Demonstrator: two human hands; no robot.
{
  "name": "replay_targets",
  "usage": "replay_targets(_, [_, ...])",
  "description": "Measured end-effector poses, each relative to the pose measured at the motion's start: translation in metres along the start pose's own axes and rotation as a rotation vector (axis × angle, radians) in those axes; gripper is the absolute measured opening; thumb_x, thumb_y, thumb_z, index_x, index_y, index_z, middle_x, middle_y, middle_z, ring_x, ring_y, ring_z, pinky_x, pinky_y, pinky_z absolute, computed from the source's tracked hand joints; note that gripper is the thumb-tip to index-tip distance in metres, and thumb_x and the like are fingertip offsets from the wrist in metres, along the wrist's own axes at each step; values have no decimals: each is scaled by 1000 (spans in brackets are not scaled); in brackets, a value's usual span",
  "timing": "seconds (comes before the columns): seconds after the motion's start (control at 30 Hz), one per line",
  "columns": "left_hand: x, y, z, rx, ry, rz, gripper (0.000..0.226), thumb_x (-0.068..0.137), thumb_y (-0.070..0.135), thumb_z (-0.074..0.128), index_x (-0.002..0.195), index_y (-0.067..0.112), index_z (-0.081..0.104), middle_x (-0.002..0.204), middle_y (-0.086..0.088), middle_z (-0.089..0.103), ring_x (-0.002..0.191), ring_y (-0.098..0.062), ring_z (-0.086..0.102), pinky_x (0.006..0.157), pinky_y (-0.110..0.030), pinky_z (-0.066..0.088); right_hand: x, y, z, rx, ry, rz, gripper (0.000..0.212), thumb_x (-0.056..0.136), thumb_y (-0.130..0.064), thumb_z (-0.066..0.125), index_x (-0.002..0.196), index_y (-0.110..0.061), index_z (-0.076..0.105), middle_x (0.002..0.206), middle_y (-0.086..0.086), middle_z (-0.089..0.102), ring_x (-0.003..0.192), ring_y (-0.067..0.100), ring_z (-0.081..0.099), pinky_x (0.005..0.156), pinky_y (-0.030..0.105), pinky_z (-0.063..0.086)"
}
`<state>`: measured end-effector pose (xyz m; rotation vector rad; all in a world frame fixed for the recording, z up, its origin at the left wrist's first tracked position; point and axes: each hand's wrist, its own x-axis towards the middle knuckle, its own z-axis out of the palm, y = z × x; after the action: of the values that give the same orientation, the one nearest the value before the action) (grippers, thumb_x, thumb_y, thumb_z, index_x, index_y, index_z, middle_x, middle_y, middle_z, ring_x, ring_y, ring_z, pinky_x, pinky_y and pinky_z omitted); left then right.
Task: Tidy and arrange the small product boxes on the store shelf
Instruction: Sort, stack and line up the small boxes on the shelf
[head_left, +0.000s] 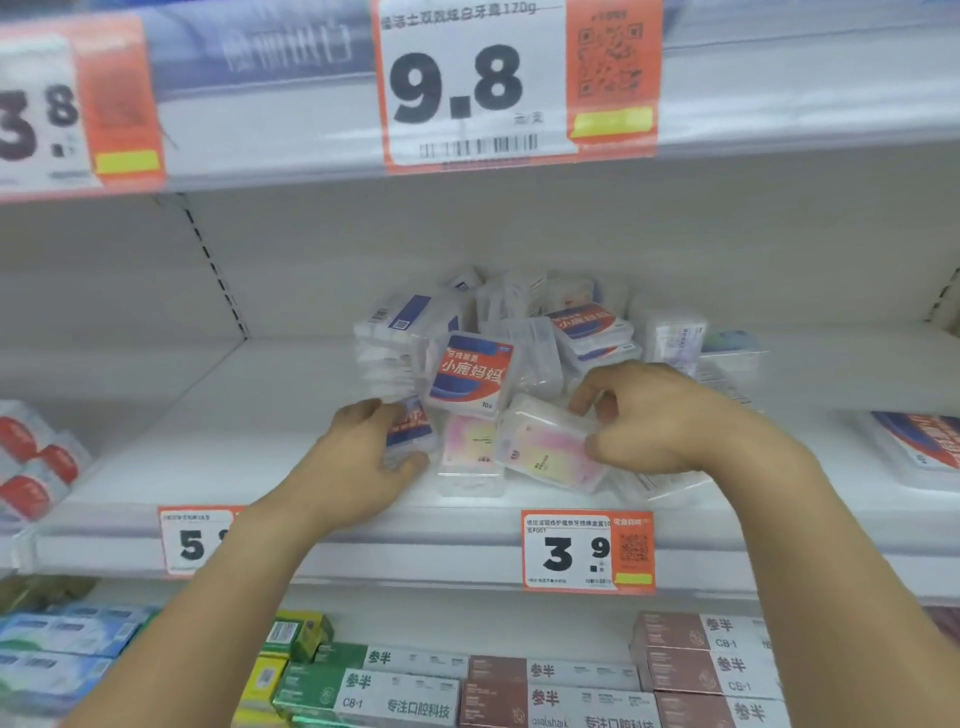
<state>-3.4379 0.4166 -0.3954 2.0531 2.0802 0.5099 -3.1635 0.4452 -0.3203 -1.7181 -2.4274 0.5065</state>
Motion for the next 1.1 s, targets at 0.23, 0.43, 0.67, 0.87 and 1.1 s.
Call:
replay_targets(0.23, [-5, -7, -13, 153, 73, 29, 68, 68, 69, 64, 120, 26, 58, 103, 2, 50, 103, -18, 46, 89, -32, 45, 29, -42, 24, 222, 339, -161, 48, 85, -34, 64, 131, -26, 52, 129, 4, 53, 122, 22, 47, 97, 31, 38])
replay_targets(0.43, [-9, -11, -19, 14, 31, -35, 64, 66, 60, 76, 118, 28, 56, 104, 4, 59, 97, -14, 56, 73, -22, 44, 58, -67, 56, 24, 380, -67, 70, 80, -51, 67, 137, -23, 40, 134, 12, 46, 120, 36, 48, 94, 41, 45])
replay_targets(0.67, [-22, 14, -44, -218, 481, -19, 63, 65, 56, 76, 118, 26, 57, 105, 5, 50, 91, -11, 53, 68, -18, 41, 61, -61, 49, 632, 642, -51, 55, 72, -30, 81, 122, -25, 58, 126, 4, 52, 102, 16, 59, 88, 25, 46])
replay_targets(0.87, [-20, 85, -45, -488, 605, 126, 52, 76, 52, 71, 122, 35, 56, 112, 11, 55, 99, 0, 57, 84, -20, 50, 39, -28, 14, 1561, 744, 148, 38, 78, -16, 77, 107, -12, 53, 106, 6, 66, 85, 22, 69, 64, 34, 60])
replay_targets(1.1, [-3, 203, 0, -489, 339, 394, 38, 79, 53, 68, 108, 28, 70, 100, 10, 70, 99, -10, 62, 86, -16, 43, -12, 91, -31, 1132, 815, 330, 19, 73, -19, 74, 89, -21, 65, 102, 11, 73, 81, 26, 69, 59, 29, 51])
